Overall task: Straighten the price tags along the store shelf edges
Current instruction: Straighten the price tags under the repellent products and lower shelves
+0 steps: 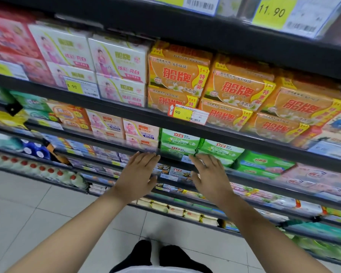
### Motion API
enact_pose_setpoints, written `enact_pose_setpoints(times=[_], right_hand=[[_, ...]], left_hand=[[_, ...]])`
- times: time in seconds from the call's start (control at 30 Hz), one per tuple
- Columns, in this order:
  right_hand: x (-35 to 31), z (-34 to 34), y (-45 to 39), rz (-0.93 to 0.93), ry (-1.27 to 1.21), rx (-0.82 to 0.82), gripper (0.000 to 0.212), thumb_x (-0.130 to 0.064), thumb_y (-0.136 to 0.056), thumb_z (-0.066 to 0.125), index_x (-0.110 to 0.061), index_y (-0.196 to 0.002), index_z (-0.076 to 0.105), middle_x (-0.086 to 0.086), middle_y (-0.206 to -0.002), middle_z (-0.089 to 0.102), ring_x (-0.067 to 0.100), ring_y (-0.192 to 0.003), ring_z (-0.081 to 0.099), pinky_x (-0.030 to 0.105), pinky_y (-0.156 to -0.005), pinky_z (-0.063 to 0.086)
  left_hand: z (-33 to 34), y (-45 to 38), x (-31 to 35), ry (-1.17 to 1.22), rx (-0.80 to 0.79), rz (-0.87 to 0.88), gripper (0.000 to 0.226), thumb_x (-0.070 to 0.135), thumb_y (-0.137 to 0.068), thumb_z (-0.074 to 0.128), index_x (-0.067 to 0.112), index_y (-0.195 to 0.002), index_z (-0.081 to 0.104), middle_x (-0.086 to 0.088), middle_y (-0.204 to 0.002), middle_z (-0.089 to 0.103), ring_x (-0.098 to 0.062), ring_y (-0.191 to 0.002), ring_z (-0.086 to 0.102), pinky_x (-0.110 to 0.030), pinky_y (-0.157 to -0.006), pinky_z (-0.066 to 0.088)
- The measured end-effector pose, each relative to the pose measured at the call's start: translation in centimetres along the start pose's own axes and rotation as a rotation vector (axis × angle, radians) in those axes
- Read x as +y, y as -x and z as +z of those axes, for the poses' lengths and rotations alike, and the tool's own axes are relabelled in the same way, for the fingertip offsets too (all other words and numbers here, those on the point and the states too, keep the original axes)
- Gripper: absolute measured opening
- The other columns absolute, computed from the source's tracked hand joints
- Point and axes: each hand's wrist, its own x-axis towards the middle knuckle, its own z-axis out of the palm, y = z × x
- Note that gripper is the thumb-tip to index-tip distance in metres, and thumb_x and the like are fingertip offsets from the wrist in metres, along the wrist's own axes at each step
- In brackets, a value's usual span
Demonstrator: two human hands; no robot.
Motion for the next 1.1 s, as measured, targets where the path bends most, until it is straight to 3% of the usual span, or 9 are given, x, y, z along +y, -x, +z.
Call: enact_pose_setpoints(times=[0.1,0.17,0.37,0.67,0.87,1.1], right_hand=[[-0.7,-1.9,-0.8,-0.094,-0.054,0.036,0.044,-0.034,-0.089,0.043,-0.015,-0.128,0.053,0.005,-0.118,0.059,0.026,-0.106,0.051,0.042,-0.091,0.045],[-1.3,-3.0,-1.4,-0.16,-0.114,0.034,0.044,-0.035,-0.091,0.043,-0.016,-0.13,0.052,0.002,-0.121,0.057,0.023,-0.111,0.047,0.041,-0.094,0.043],[-4.1,-5.3,-3.8,-0.386,-0.244,0.061,0.039,-0.03,-0.09,0.052,-0.016,-0.126,0.055,0.0,-0.123,0.055,0.017,-0.116,0.043,0.037,-0.095,0.041],[-12.1,-6.7,-7.4,-0.663,-0.338,0.055,0.04,-0.031,-0.089,0.044,-0.013,-0.123,0.056,0.005,-0.118,0.056,0.024,-0.112,0.047,0.039,-0.095,0.04],[-19.0,-7.1,-9.5,-0.731,-0.4,0.068,0.042,-0.033,-0.088,0.043,-0.013,-0.123,0.057,0.005,-0.121,0.056,0.027,-0.113,0.05,0.041,-0.097,0.042],[-28.2,-8.9,-12.4,-0.718,-0.399,0.136,0.039,-0.026,-0.085,0.056,-0.012,-0.121,0.059,0.007,-0.12,0.058,0.027,-0.112,0.049,0.035,-0.097,0.037]], left_hand=[[-2.5,1.4,0.5,0.03,0.099,-0.089,0.055,0.038,-0.085,0.044,0.013,-0.133,0.052,-0.003,-0.13,0.057,-0.024,-0.12,0.051,-0.04,-0.106,0.032],[-4.2,2.5,0.8,0.021,0.163,-0.143,0.054,0.039,-0.086,0.04,0.014,-0.132,0.053,-0.003,-0.129,0.056,-0.025,-0.119,0.05,-0.038,-0.107,0.033],[-9.0,6.3,1.5,-0.076,0.301,-0.333,0.052,0.034,-0.082,0.045,0.008,-0.126,0.058,-0.011,-0.124,0.059,-0.029,-0.111,0.052,-0.045,-0.096,0.041],[-12.7,13.8,0.8,-0.199,0.388,-0.62,0.052,0.036,-0.084,0.047,0.008,-0.127,0.056,-0.009,-0.125,0.058,-0.027,-0.113,0.052,-0.046,-0.102,0.035],[-15.4,18.9,-3.1,-0.232,0.429,-0.691,0.051,0.036,-0.084,0.048,0.009,-0.127,0.055,-0.008,-0.125,0.057,-0.028,-0.114,0.053,-0.048,-0.104,0.034],[-20.6,23.8,-9.6,-0.294,0.5,-0.641,0.049,0.037,-0.087,0.048,0.008,-0.126,0.057,-0.009,-0.124,0.058,-0.028,-0.112,0.054,-0.041,-0.105,0.03]])
